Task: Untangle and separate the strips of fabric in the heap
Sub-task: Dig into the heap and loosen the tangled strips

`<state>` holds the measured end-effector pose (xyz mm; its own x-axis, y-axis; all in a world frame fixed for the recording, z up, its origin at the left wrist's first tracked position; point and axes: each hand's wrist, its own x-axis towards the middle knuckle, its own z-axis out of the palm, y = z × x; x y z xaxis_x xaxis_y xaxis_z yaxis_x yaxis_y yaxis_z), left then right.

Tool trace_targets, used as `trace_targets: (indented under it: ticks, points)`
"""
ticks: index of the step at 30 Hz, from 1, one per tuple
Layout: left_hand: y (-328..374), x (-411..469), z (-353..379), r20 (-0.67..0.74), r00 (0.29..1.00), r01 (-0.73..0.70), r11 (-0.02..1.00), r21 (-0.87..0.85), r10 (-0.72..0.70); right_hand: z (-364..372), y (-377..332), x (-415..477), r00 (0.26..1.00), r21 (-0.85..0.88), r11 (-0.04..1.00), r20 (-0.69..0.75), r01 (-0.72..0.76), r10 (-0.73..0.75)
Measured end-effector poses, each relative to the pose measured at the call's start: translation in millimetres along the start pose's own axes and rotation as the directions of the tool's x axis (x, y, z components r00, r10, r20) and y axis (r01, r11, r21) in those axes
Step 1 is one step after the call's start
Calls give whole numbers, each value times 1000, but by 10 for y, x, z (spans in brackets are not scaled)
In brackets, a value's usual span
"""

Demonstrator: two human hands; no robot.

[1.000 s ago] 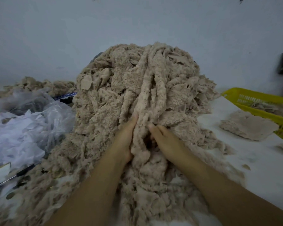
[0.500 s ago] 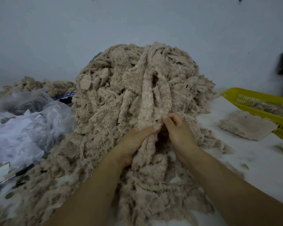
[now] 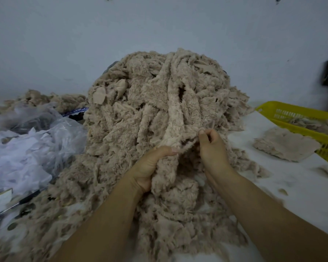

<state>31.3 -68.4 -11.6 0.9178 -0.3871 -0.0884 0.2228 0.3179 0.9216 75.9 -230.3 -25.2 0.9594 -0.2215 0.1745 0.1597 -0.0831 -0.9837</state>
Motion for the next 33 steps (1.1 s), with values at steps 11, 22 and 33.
trace_targets:
  ticks: [11,22,33]
  points:
    - [-19,102,-30,-170,985,-24,978,-209,-13,-38,-129,-36,920,530,779,361,-336,152]
    - [76,159,-268,-530,842,-370,822,-433,100,-51,-126,-152,925,-595,710,204,378,-321]
    - [-8,108,-22,-372,927,-57,998,-8,50,40,-115,-231,831,-527,643,317,555,-458]
